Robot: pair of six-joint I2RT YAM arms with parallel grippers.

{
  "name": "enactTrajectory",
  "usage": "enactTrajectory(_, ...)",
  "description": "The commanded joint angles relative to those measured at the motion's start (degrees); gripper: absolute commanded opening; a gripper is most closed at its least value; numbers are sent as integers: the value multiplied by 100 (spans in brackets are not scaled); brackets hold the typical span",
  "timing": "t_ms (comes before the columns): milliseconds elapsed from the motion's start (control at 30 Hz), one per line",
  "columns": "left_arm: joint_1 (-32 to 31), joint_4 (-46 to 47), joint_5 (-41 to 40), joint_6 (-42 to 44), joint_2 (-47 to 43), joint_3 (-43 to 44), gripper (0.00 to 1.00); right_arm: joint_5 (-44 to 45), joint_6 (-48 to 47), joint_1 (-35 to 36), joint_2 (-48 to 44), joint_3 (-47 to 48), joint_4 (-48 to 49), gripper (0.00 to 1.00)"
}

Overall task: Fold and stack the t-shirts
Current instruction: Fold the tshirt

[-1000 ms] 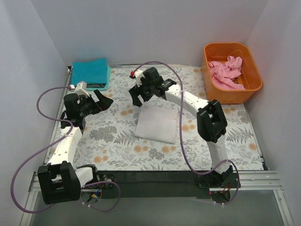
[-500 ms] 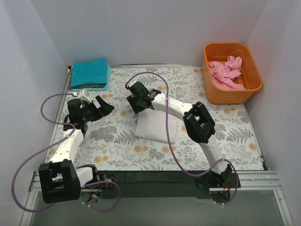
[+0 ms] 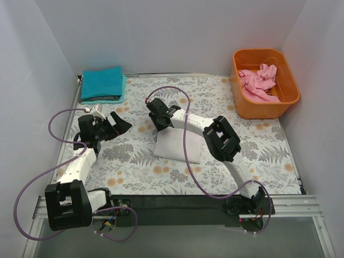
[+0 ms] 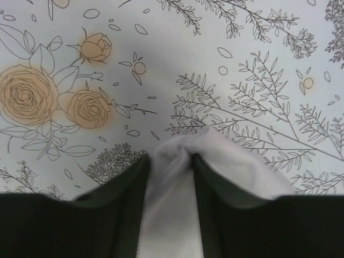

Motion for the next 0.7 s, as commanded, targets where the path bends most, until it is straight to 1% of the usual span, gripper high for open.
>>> enactTrajectory(0, 18, 86, 512, 37, 42, -141, 91, -126, 176, -14, 232, -194, -100, 22)
enactTrajectory(33, 18, 86, 663, 72, 103, -263, 91, -249, 211, -32, 197, -265, -92, 12)
enactTrajectory(67, 9, 260, 787, 55, 165, -308, 92, -328, 220, -84, 162, -265, -91, 5)
enactTrajectory(100, -8, 323, 884, 11, 348, -361, 93, -407, 255, -119, 66, -257, -91, 1)
enactTrajectory(167, -35, 569, 1008, -225, 586, -519, 96, -783, 273, -225, -14, -126, -91, 1)
enactTrajectory(200, -78, 691, 1016, -348, 839, -572, 98, -899, 308, -312, -101, -81, -91, 1)
enactTrajectory(233, -113, 1032, 1138, -436, 990, -625, 98, -1205, 343, -374, -154, -37, -83, 1)
enactTrajectory(267, -157, 1201, 1113, -620, 1113, -703, 98, -1321, 387, -427, -207, 7, -65, 1)
enactTrajectory(367, -543, 2000, 965, -858, 1439, -800, 98, -1831, 536, -638, -427, -71, 22, 1)
enactTrajectory(400, -858, 2150, 894, -894, 1518, -810, 98, -1945, 598, -682, -523, -116, 136, 1)
enactTrajectory(433, -983, 2439, 832, -920, 1701, -801, 98, -2181, 703, -726, -550, -142, 181, 1)
enactTrajectory(500, -1333, 2695, 805, -1096, 1957, -714, 98, -2324, 800, -831, -594, -160, 225, 1)
enactTrajectory(567, -1554, 2994, 735, -1219, 2352, -643, 98, -2552, 931, -928, -612, -160, 260, 1)
enactTrajectory(600, -1729, 3091, 665, -1411, 2475, -590, 98, -2596, 976, -955, -638, -169, 269, 1)
enactTrajectory(667, -1880, 3329, 595, -1562, 2870, -494, 98, -2789, 1072, -1042, -665, -160, 330, 1)
